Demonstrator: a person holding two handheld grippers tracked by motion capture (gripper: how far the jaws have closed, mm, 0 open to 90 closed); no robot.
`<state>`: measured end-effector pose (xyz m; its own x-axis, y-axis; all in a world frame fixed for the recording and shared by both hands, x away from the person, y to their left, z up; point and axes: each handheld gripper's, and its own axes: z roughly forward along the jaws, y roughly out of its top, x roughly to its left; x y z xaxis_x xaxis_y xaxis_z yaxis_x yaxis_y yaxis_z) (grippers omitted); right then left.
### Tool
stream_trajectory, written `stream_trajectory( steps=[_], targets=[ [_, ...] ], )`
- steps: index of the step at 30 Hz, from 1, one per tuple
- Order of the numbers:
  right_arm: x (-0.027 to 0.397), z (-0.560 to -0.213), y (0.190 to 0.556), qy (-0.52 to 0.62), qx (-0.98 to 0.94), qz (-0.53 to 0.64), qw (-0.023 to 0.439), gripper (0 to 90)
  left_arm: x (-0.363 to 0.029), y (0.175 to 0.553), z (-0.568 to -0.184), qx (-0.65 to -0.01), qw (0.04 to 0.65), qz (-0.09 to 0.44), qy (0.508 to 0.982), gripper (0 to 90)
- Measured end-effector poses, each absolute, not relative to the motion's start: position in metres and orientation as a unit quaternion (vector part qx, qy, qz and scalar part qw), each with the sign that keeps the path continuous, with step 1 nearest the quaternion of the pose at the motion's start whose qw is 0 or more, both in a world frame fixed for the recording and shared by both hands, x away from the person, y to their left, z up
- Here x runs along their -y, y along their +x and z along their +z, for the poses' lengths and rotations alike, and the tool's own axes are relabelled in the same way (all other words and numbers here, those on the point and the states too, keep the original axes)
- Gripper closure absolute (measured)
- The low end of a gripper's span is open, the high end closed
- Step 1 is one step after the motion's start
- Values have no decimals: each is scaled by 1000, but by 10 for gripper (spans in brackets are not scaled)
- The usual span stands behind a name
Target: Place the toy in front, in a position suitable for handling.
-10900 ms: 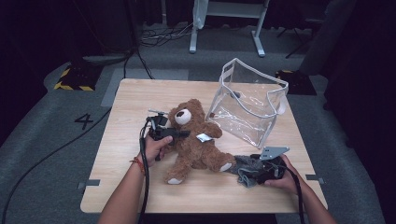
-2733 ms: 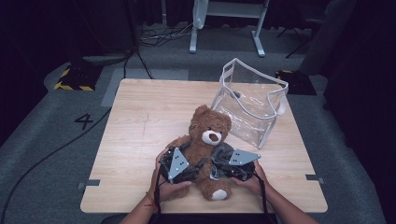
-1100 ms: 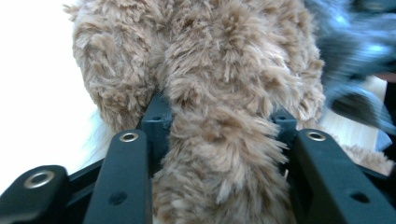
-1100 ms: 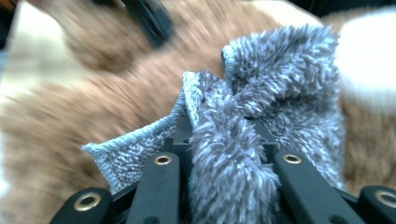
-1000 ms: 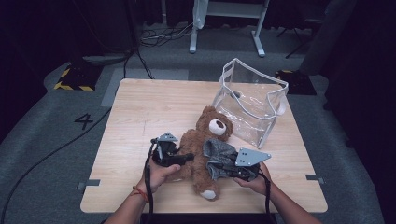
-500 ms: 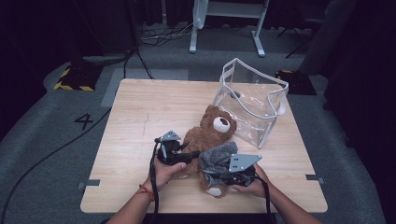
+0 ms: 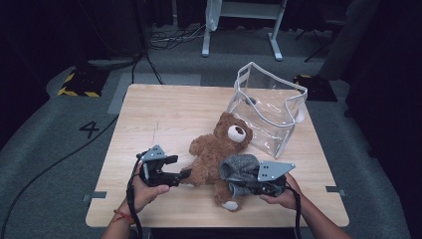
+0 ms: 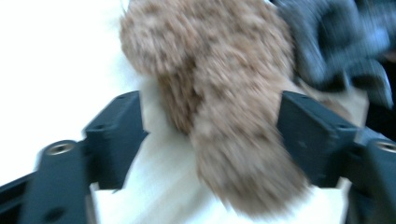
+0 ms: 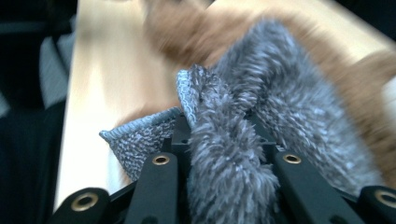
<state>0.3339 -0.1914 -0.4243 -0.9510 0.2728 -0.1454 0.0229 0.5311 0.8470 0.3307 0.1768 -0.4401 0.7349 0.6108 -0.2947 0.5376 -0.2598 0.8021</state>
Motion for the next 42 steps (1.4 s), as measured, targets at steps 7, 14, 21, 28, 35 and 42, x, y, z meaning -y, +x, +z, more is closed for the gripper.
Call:
stream_trajectory(
  steps=[7,14,21,28,35,42],
  targets=[
    [153,-405,349,80,-840,510,168,715,-164,330,-469,-343,493,-25,799,327],
    [122,-424,347,50,-866,476,145,714,-150,328,-470,-306,488,12,818,528],
    [131,-441,335,33,-892,438,111,716,-162,326,-464,-296,497,60,813,684],
    [151,-445,323,33,-903,417,99,716,-171,331,-461,-305,506,74,803,742],
    [187,-442,309,37,-912,396,101,712,-173,336,-458,-301,496,76,811,754],
    [205,-434,298,48,-904,407,124,711,-170,336,-463,-303,501,57,808,754]
  ],
)
